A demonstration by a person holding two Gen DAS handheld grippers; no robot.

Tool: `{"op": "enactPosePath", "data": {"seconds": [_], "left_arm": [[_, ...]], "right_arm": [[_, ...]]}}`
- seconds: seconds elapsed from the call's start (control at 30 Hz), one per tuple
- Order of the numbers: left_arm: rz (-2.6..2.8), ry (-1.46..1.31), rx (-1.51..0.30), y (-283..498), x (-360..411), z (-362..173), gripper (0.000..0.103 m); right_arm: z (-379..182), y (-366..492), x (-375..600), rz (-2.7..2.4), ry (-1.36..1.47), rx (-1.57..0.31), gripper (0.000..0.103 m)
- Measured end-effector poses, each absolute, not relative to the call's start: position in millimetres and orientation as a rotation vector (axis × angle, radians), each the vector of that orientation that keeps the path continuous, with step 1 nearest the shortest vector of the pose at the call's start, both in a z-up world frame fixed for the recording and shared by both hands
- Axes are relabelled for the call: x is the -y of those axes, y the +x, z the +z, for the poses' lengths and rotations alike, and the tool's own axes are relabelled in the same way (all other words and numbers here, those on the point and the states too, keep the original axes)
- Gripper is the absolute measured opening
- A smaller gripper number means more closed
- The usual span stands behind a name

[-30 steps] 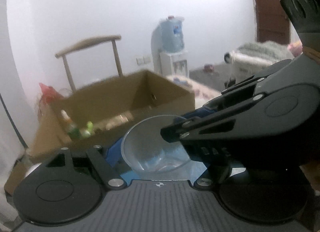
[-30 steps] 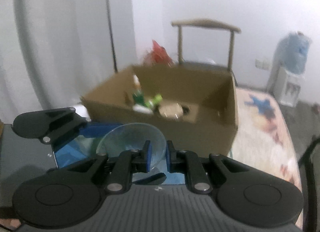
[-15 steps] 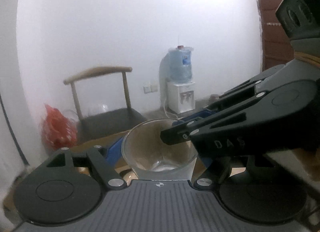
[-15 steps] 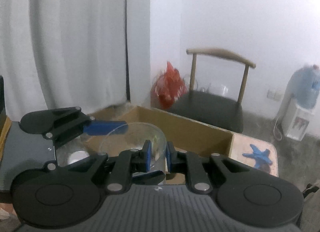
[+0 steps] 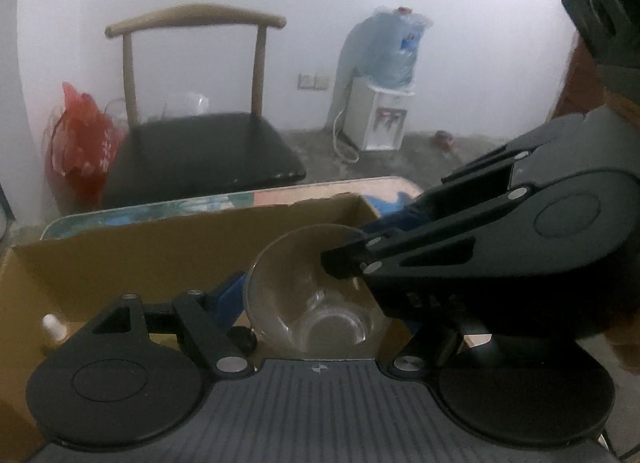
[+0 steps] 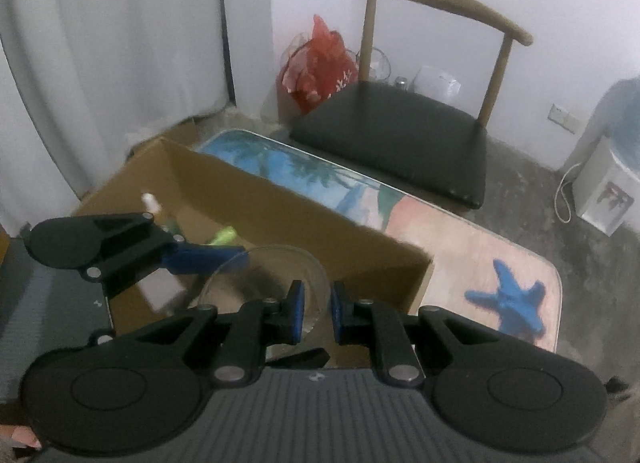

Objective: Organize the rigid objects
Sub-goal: 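Lower the clear cup into the box and open the right gripper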

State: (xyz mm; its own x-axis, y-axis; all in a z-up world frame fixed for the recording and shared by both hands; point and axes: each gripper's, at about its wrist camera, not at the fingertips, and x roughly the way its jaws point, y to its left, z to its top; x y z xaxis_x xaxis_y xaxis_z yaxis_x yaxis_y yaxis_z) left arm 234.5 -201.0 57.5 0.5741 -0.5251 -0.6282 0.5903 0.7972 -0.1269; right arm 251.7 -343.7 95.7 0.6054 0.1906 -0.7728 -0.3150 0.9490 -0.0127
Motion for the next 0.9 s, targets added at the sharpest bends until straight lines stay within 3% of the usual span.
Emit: {"op": "enactPosePath", "data": {"seconds": [0.43,0.9], "left_arm": [[-0.569,0.123,-0.904,274.2,218.3,38.3,0.077],[-0.536,0.169,-0.915,283.6,237.2,32.0,0.077]], "right_arm": [[80.8,287.1,332.6,0.331,-0.288,-0.869,0.015],[72.2,294.9,353.0,0.271,-0.221,-0.897,0.015]]}}
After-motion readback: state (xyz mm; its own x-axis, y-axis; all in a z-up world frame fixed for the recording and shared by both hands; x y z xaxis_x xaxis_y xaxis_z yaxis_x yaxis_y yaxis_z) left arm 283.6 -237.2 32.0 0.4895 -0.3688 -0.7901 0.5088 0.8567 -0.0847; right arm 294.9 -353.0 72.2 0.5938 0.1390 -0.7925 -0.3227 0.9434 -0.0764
